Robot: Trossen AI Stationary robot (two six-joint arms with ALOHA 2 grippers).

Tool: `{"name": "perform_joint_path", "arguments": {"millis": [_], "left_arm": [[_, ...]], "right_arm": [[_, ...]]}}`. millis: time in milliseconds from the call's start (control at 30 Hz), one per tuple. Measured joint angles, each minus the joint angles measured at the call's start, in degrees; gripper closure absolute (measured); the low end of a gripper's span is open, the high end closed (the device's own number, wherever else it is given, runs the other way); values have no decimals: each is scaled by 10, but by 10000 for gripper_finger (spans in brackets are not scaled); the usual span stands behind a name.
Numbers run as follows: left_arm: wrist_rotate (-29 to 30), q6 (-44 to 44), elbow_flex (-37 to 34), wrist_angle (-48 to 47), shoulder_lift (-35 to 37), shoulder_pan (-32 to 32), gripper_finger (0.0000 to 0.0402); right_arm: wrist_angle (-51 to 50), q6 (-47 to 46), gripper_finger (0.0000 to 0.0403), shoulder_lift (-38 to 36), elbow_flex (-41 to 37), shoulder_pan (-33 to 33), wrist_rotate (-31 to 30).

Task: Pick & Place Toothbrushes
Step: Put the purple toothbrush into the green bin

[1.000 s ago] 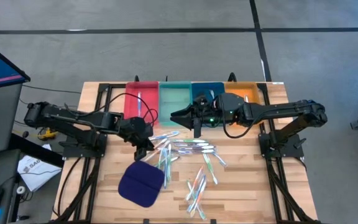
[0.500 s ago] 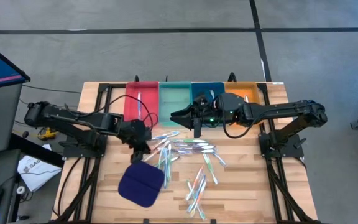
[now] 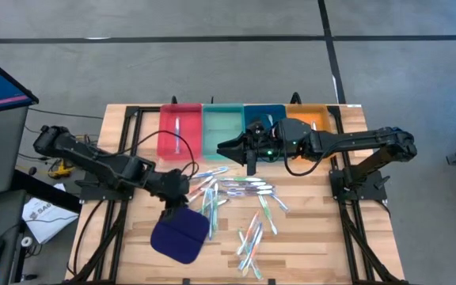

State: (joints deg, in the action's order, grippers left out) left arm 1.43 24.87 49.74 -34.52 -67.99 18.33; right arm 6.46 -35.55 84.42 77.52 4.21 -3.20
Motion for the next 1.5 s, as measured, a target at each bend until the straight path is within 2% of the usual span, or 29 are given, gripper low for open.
{"name": "perform_joint_path", "arguments": {"millis": [267, 533, 833, 1133, 1333, 1500], "left_arm": [[18, 20, 0, 71, 0, -1, 334], [37, 27, 0, 101, 0, -8, 334], [39, 87, 0, 126, 0, -39, 334], [77, 194, 0, 197, -4, -85, 334], [98, 216, 0, 278, -32, -90, 334], [74, 240, 0, 336, -74, -89, 334]], "right_arm": [[-26, 0, 278, 0, 0, 20, 2], [-78, 0, 278, 0, 0, 64, 2], [-125, 2, 278, -3, 0, 124, 2], [-206, 23, 278, -36, 0, 202, 1], [-217, 77, 278, -65, 0, 260, -50], [-245, 73, 278, -66, 0, 294, -63]]}}
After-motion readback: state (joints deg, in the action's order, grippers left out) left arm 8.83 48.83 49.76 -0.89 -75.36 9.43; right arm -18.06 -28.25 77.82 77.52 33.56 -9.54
